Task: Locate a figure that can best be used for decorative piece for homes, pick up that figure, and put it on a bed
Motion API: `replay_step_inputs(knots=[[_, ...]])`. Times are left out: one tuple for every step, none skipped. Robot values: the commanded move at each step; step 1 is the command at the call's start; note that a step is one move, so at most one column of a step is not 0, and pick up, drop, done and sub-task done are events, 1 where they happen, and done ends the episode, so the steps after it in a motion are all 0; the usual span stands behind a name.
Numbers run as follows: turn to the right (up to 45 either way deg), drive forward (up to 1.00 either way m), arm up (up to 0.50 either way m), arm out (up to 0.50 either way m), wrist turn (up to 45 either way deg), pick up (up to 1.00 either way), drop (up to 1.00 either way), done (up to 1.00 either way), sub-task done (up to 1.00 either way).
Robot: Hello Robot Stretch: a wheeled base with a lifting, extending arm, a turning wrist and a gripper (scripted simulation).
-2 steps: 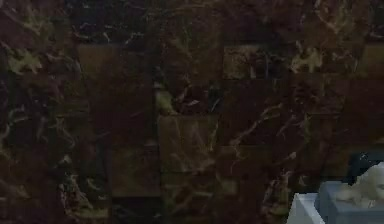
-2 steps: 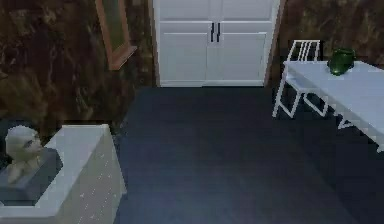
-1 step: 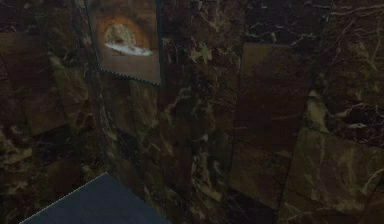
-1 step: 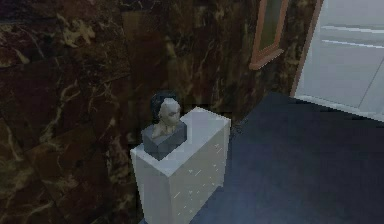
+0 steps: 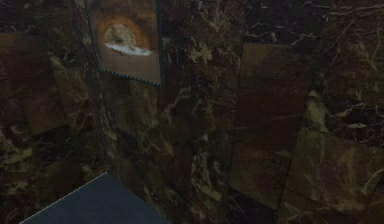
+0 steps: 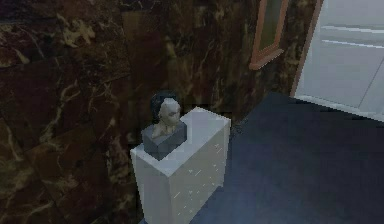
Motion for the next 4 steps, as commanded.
replay_step_inputs(knots=[[0.0,0.00,0.28,0.00,0.0,0.00,0.00,0.00,0.00],[0.0,0.00,0.00,0.50,0.0,0.00,0.00,0.00,0.00],[0.0,0.00,0.00,0.00,45.0,0.00,0.00,0.00,0.00],[0.0,0.00,0.00,0.00,45.0,0.00,0.00,0.00,0.00]])
